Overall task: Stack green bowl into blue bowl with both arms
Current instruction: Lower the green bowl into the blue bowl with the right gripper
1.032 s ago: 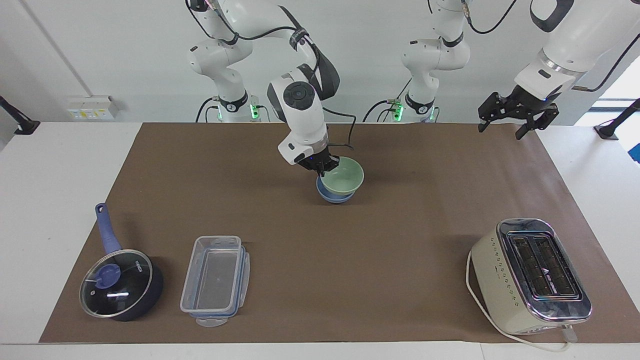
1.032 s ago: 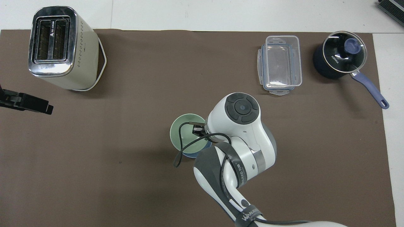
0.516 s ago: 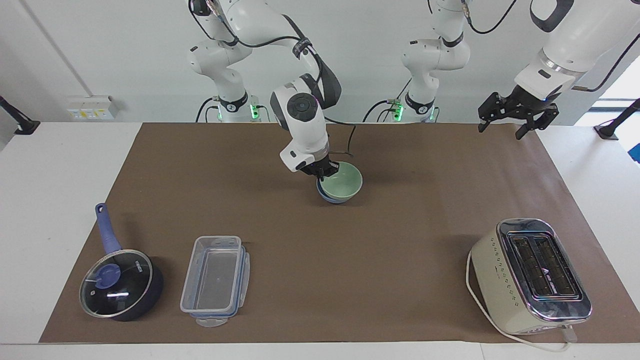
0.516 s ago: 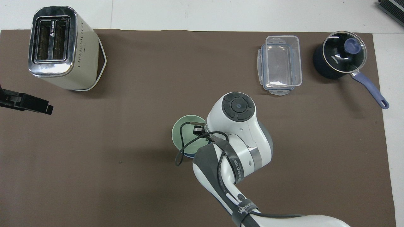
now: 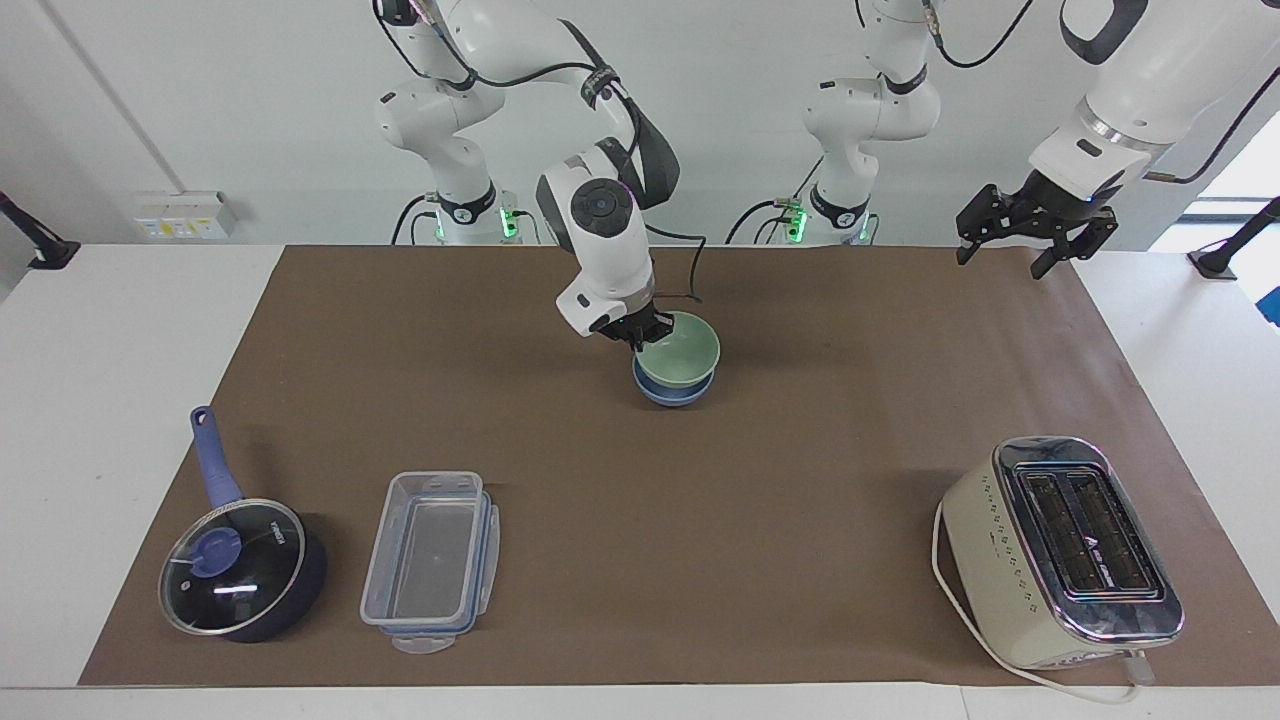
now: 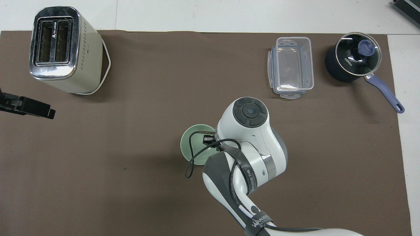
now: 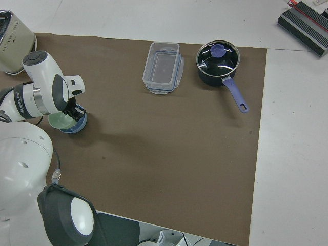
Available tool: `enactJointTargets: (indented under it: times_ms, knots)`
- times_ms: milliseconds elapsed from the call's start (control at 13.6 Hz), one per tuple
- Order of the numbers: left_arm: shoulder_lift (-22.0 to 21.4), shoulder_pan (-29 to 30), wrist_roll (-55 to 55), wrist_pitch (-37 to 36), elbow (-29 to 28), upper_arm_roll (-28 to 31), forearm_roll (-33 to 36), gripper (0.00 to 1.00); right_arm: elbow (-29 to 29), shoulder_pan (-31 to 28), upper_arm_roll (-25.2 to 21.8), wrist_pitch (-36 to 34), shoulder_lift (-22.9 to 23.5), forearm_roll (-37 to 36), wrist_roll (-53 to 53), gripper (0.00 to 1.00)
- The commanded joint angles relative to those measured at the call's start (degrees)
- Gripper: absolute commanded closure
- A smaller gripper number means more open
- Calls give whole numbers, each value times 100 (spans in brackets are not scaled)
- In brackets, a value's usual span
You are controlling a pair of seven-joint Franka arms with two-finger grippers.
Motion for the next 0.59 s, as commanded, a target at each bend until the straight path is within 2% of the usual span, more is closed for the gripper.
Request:
enactJointTargets:
  times_ms: [0, 516]
  knots:
    - [-142, 13, -7, -31, -147, -8, 84, 0, -262, -44, 13, 361, -98, 159, -195, 100]
    - [-142, 13, -7, -14, -147, -8, 84, 0, -385, -52, 13, 520, -98, 449, -335, 100]
